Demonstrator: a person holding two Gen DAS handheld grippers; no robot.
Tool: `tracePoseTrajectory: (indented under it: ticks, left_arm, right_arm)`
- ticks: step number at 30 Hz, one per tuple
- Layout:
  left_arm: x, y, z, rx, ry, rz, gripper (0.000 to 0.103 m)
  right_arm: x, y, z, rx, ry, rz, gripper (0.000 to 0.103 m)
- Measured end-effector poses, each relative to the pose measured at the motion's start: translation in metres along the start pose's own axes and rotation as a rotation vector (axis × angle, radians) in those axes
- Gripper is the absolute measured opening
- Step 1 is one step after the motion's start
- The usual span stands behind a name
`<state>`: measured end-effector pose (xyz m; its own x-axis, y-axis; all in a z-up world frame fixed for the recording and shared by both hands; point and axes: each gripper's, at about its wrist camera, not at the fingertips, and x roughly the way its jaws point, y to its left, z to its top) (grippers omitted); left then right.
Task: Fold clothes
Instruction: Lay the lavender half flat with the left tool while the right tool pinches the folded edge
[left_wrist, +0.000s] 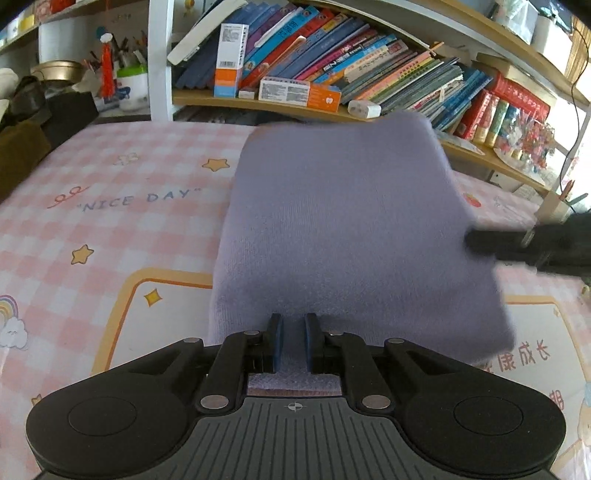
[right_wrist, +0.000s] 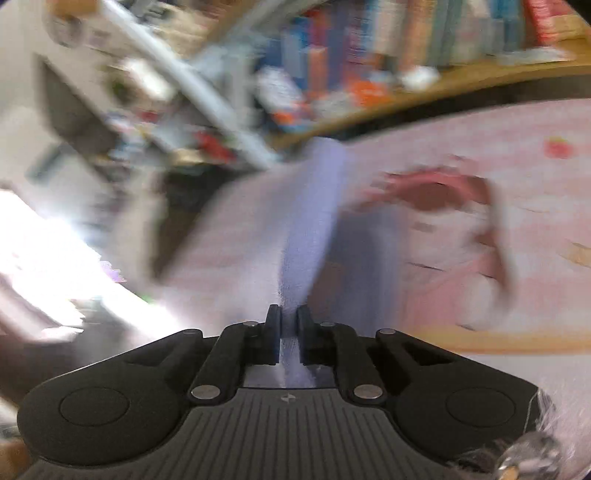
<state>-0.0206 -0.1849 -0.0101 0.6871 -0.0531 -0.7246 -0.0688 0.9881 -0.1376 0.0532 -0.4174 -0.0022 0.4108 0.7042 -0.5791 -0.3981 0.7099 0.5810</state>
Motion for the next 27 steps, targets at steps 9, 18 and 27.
tracePoseTrajectory:
  ticks: [9,18,27]
  left_arm:
    - [-0.022,-0.004,0.011,0.047,-0.049,0.007,0.013]
    - [0.000,-0.013,0.021,0.079,-0.021,-0.052,0.014]
    - [0.013,-0.005,0.009,0.048,0.027,-0.110,0.015]
  right_arm:
    - [0.016,-0.033,-0.006,0.116,0.027,-0.105,0.000]
    - [0.004,-0.013,0.008,0.091,-0.030,-0.071,0.051]
    - [0.015,0.009,0.007,0.000,-0.007,-0.019,0.009]
